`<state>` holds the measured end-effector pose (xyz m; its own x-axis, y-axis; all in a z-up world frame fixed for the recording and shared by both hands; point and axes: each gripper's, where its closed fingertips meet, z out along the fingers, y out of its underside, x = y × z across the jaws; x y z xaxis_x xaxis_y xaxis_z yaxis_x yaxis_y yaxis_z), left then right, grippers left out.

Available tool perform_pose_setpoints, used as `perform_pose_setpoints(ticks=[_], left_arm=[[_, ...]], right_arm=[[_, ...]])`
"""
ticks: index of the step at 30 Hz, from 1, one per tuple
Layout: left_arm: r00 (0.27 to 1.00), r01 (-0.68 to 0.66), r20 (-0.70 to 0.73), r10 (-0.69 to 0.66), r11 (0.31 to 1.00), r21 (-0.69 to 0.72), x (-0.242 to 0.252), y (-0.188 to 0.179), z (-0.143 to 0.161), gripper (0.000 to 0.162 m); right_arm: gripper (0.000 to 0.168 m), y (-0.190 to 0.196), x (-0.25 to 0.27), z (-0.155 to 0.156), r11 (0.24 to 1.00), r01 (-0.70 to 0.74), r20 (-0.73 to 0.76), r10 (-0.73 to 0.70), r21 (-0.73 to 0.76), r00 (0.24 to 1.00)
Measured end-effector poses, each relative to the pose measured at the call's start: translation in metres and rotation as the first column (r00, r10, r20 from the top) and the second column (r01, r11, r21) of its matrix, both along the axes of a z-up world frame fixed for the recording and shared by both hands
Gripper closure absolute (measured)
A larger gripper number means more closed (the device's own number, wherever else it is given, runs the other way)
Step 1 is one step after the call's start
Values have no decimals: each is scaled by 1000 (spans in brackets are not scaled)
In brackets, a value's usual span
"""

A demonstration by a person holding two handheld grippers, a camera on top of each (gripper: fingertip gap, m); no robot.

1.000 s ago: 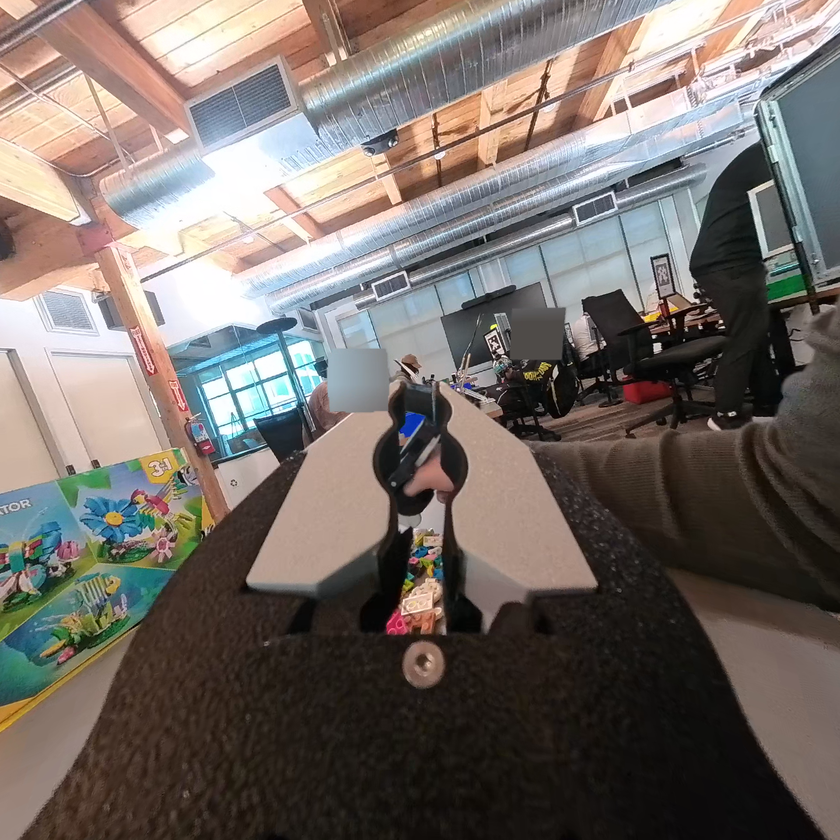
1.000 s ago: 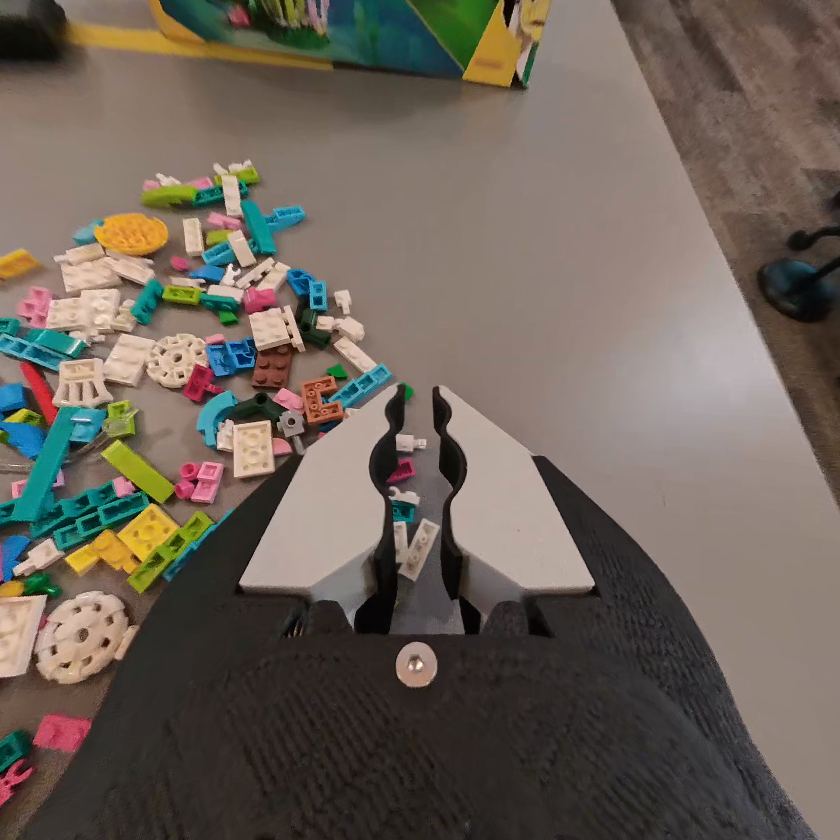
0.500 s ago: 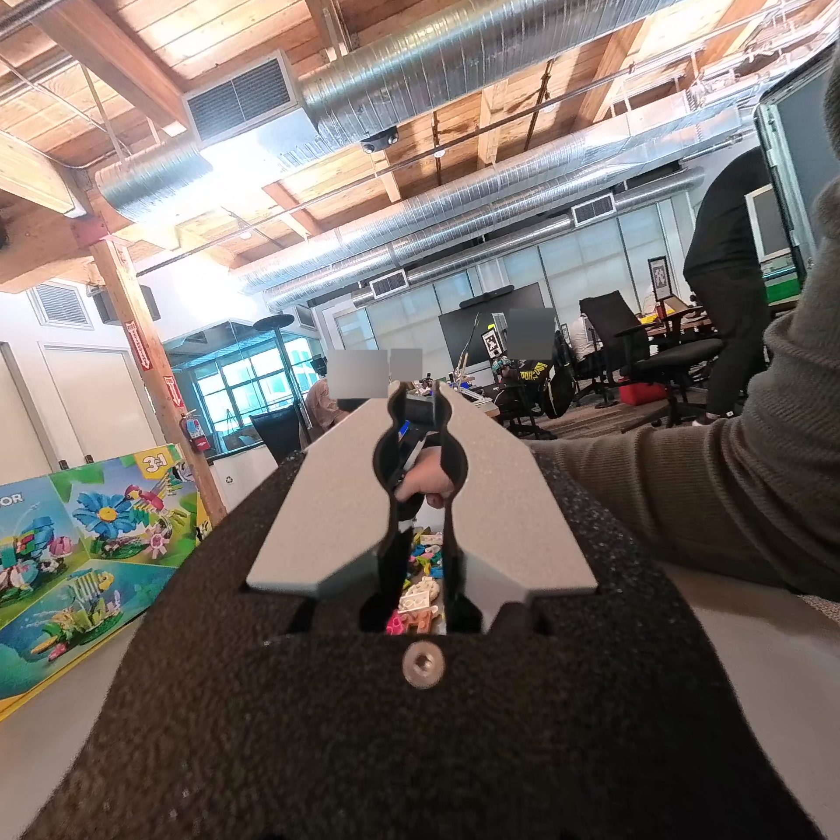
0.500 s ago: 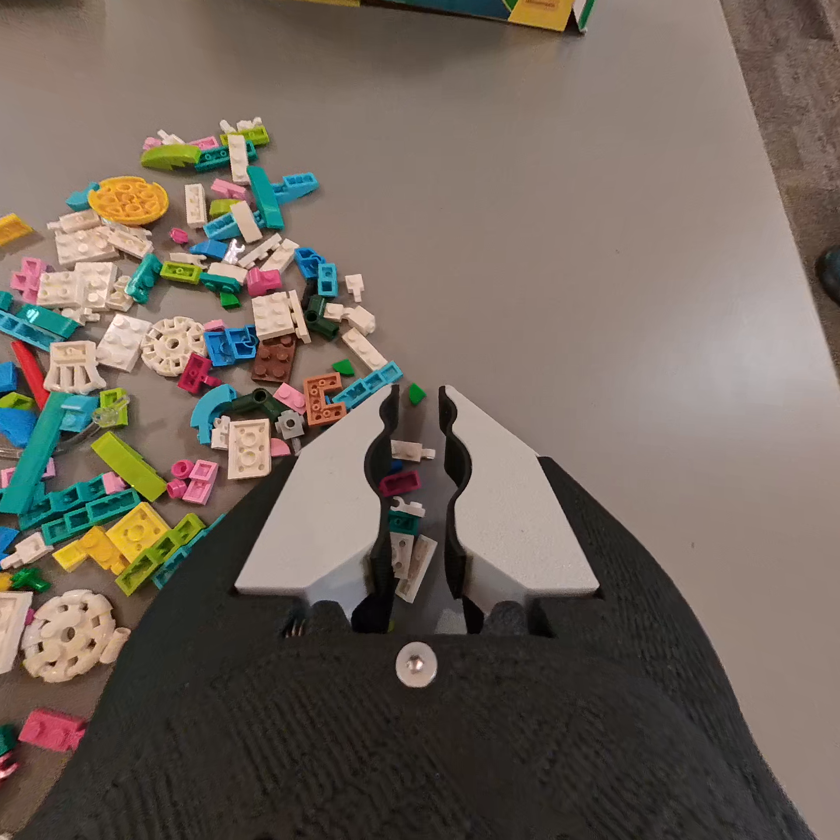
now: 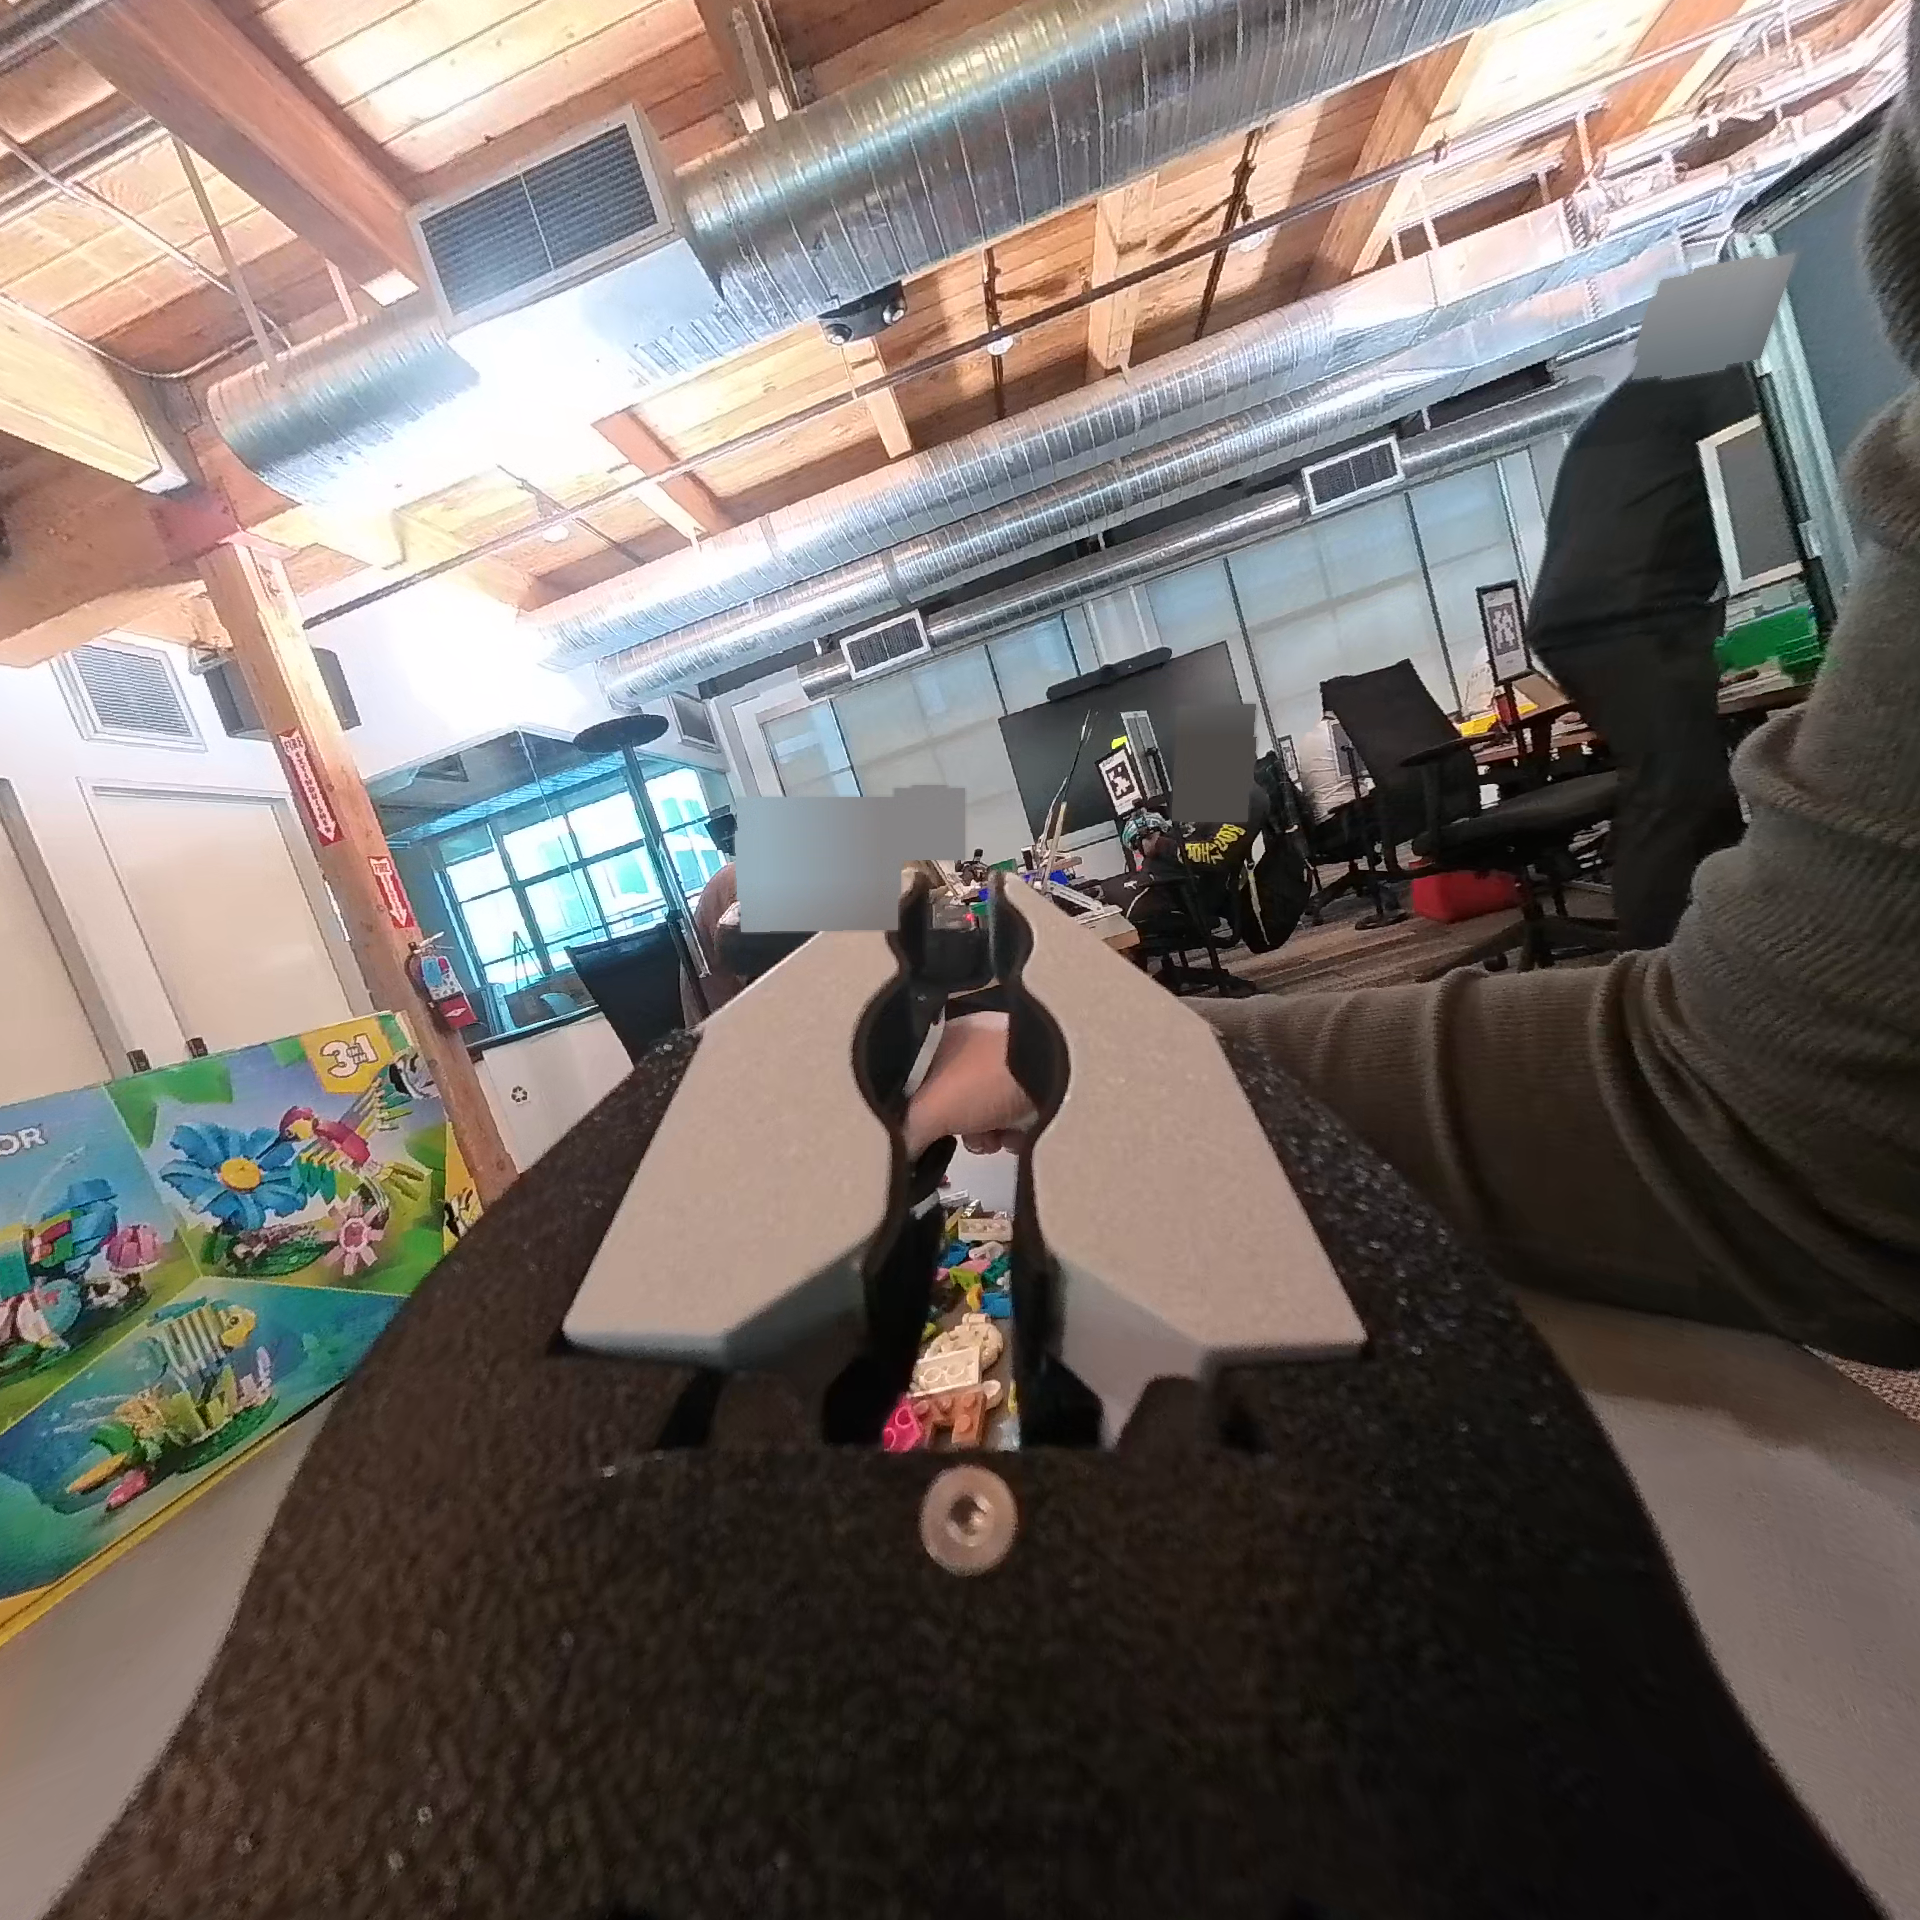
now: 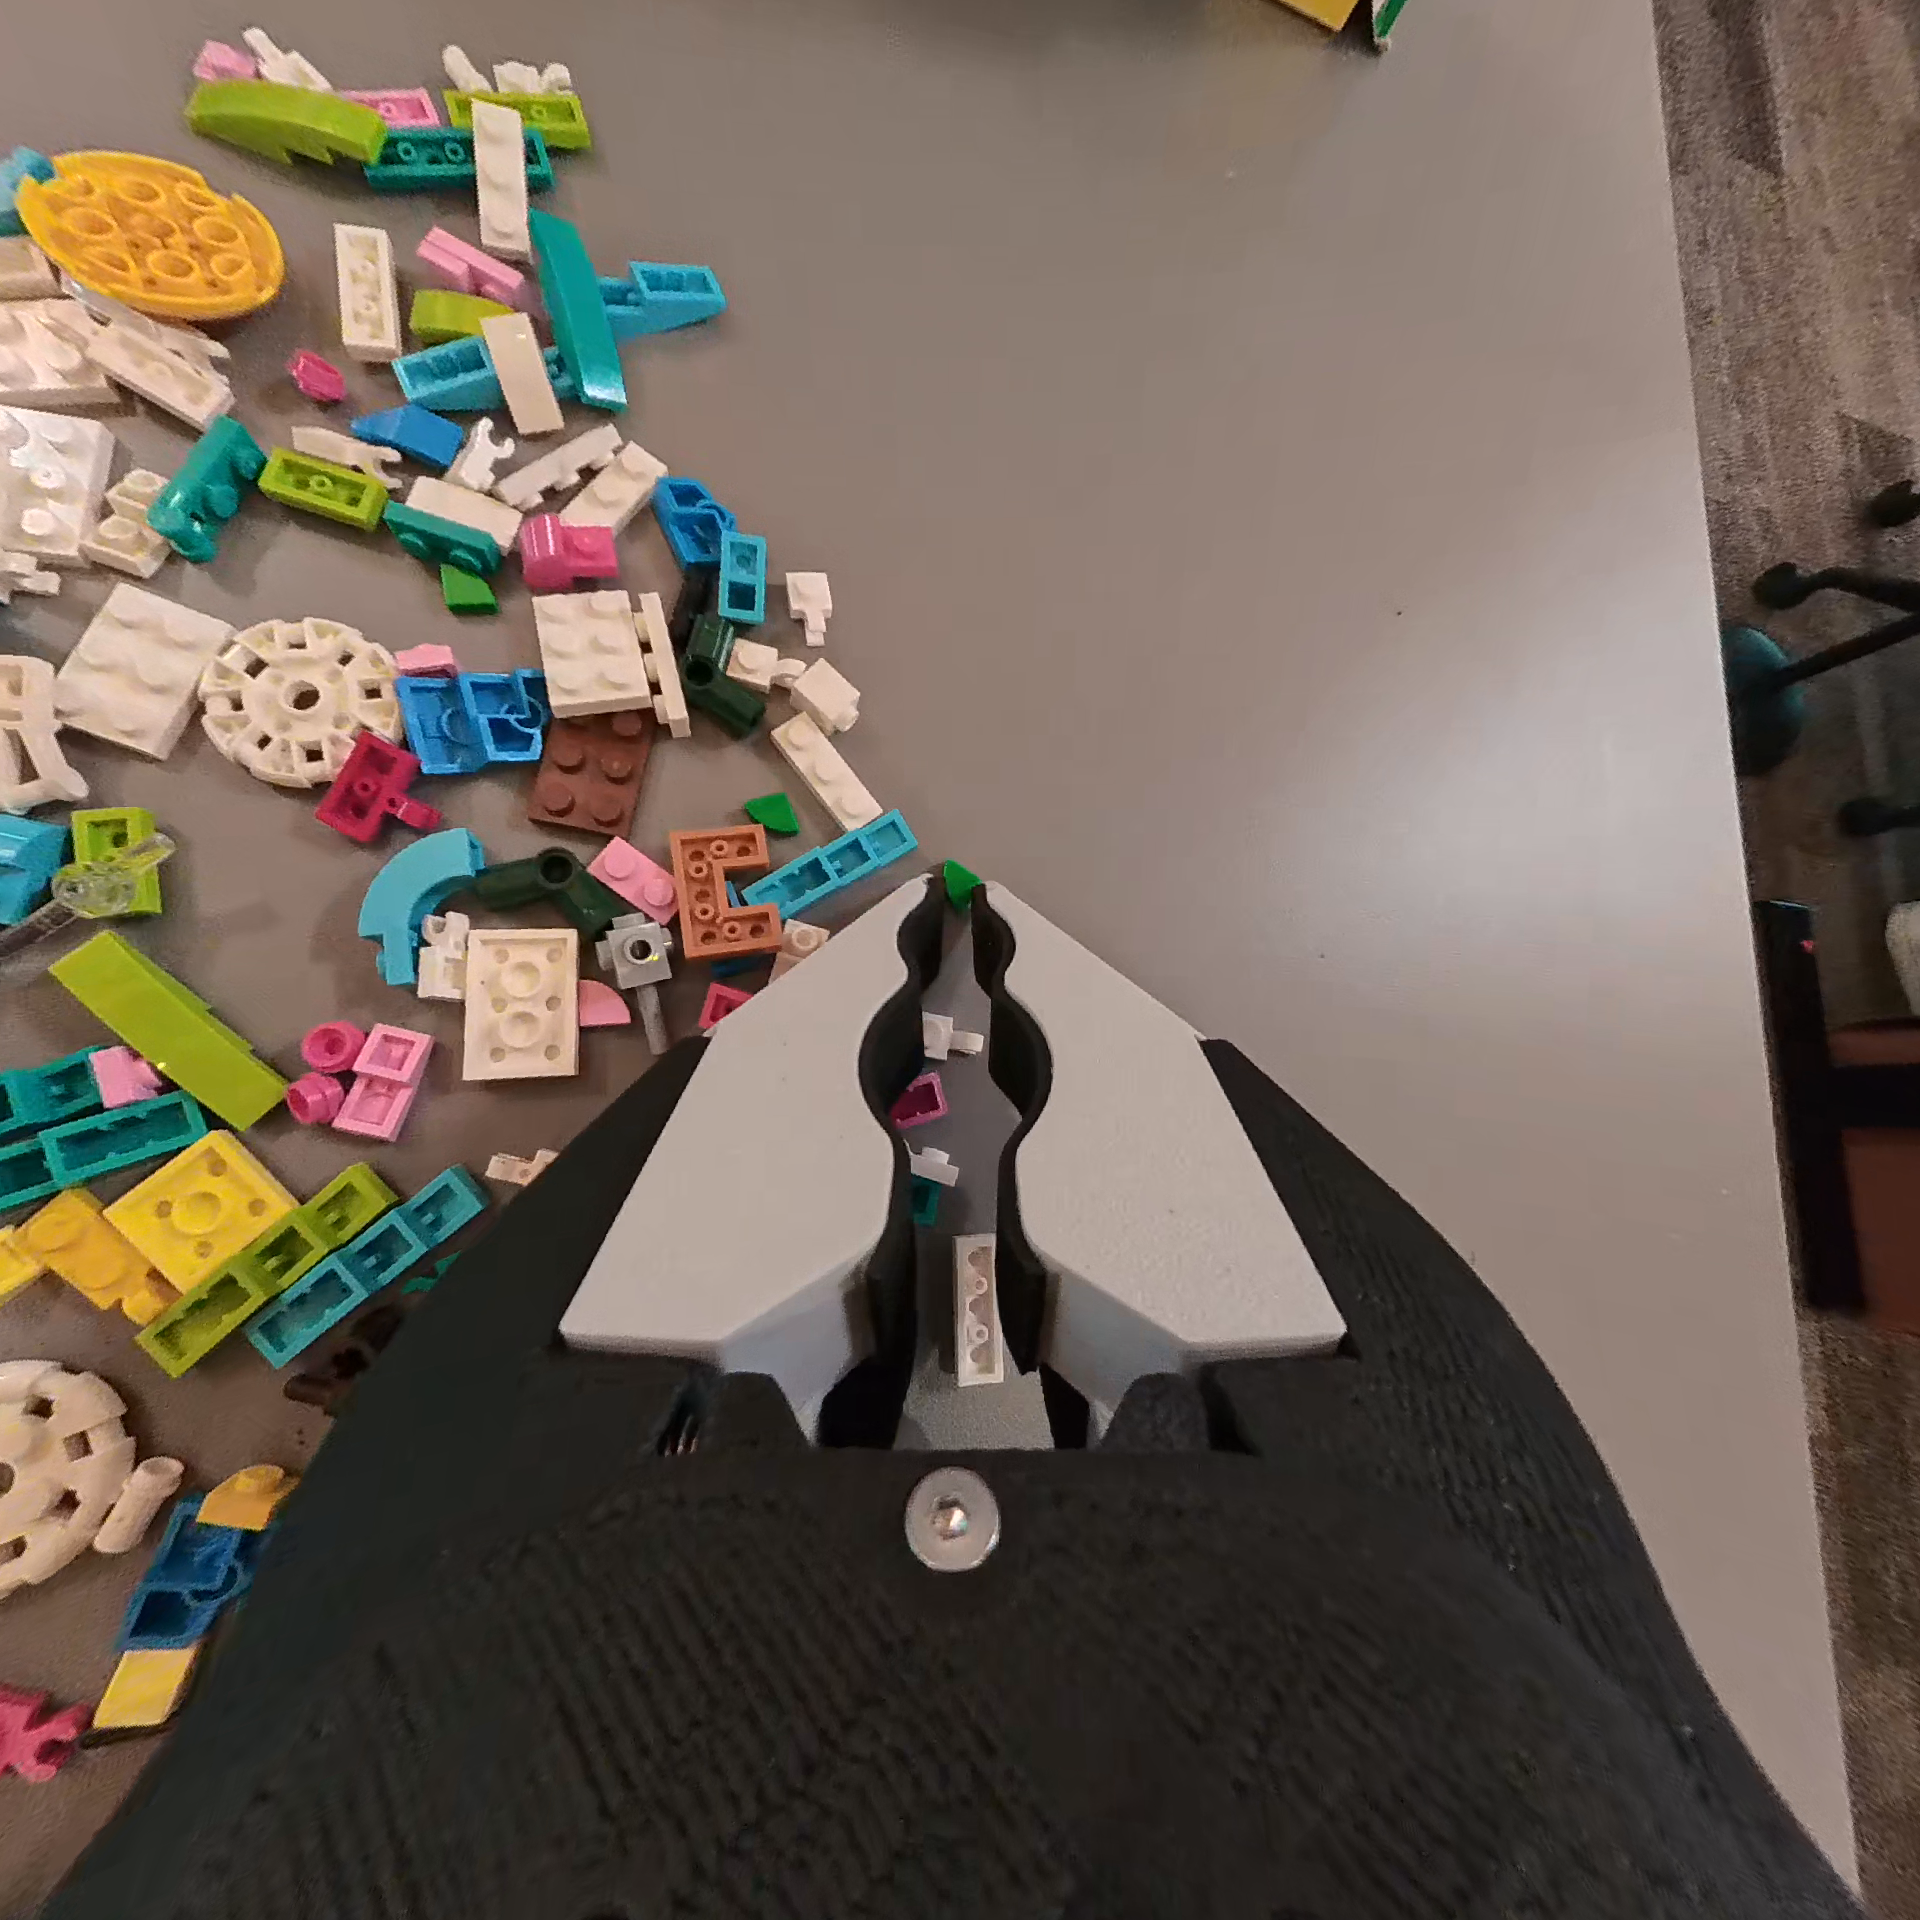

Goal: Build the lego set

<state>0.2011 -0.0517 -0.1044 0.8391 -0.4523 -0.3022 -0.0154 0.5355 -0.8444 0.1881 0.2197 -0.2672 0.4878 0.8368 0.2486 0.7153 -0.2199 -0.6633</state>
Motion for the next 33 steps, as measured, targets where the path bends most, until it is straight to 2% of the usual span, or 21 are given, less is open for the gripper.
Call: perform_pose_setpoints(ticks=[1,6,14,18,23,25,27,30,33], left_arm=[[1000,0,-1,0,1000,0,0,0,0,154],[1000,0,0,0,1000,-1,0,0,0,154],[1000,-1,-4,1,1000,4,1,0,0,154],[1000,-3,-2,3,1000,7,0,0,1,154],[1000,3,-14,-3,1000,11,3,0,0,154],[1000,11,-27,-11,1000,18,7,-1,-1,154],[999,18,-45,-17,999,36,10,-5,-1,155],[996,19,-84,-13,997,75,15,-11,1,156],[990,12,-143,5,993,119,19,-16,0,158]], right_arm=[[165,0,0,0,1000,-1,-3,1,-2,1000],[166,1,-1,0,999,-19,7,18,28,1000],[167,0,-3,16,959,-108,63,95,263,993],[167,-8,-11,27,952,-132,-21,144,274,989],[167,-50,-58,61,916,-280,-150,331,287,932],[167,-82,-96,74,871,-406,-190,463,277,866],[167,-125,-141,78,789,-566,-218,611,238,761],[167,-197,-205,66,593,-788,-181,804,164,567],[167,-267,-251,40,362,-930,-129,927,68,352]])
